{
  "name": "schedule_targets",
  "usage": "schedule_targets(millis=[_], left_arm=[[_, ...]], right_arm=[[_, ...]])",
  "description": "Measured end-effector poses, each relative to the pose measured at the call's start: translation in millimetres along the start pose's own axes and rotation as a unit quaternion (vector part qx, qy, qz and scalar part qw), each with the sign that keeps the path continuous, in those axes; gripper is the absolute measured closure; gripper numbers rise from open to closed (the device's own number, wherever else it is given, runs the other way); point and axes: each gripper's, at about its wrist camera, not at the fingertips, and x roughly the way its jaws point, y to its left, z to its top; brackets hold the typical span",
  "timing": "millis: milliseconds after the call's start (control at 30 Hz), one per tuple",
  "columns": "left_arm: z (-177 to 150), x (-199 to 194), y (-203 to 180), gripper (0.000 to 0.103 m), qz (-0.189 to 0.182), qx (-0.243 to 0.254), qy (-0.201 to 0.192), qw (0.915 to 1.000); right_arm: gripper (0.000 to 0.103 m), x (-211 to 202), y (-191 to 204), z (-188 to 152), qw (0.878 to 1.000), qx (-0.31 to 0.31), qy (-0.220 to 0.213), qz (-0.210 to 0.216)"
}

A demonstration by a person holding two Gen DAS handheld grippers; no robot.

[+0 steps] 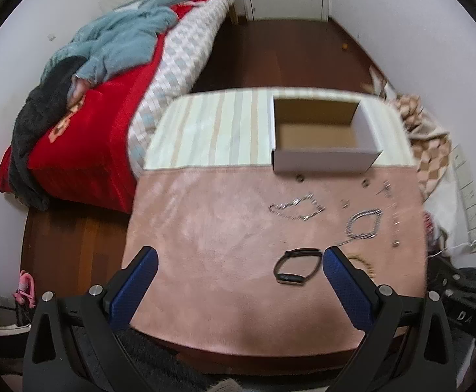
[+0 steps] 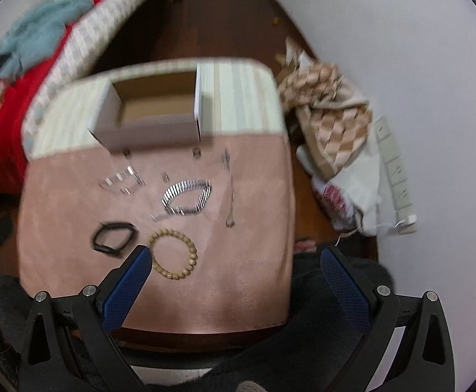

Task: Organize jewelry
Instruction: 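Grasp the black watch band with the left tool while the right tool grasps the wooden bead bracelet, then carry the watch band with the left tool while the right tool carries the bead bracelet into the box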

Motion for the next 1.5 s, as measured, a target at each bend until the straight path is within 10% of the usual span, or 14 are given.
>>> schedule_targets(millis=[500, 700, 900, 1167, 1500], left_arm=[[-21.1, 112.9, 4.3, 0.001, 0.005, -0.002, 0.113, 0.9936], [-26.3, 141.5, 7.5, 0.005, -0.071, -0.037, 0.166, 0.983], [-31.2, 157.9, -7.0, 0.028, -0.089, -0.017, 0.177, 0.98], [-37.9, 166.0, -18.0, 0.093, -0.106, -0.008, 0.169, 0.9799], [-34.3, 125.2, -21.8, 0.099, -0.09, 0.011, 0.121, 0.9885]], right_arm=[[0.036, 141.4, 30.9, -23.3, 0.996, 0.009, 0.079, 0.036], [0.093, 131.7, 39.8, -24.9, 0.997, -0.007, 0.071, 0.037], [0.093, 132.6, 34.5, -19.4, 0.996, -0.007, 0.078, 0.048], [0.093, 134.2, 28.2, -17.8, 0.994, 0.009, 0.079, 0.071], [0.094, 111.6, 29.7, -5.5, 0.994, 0.016, 0.047, 0.102]])
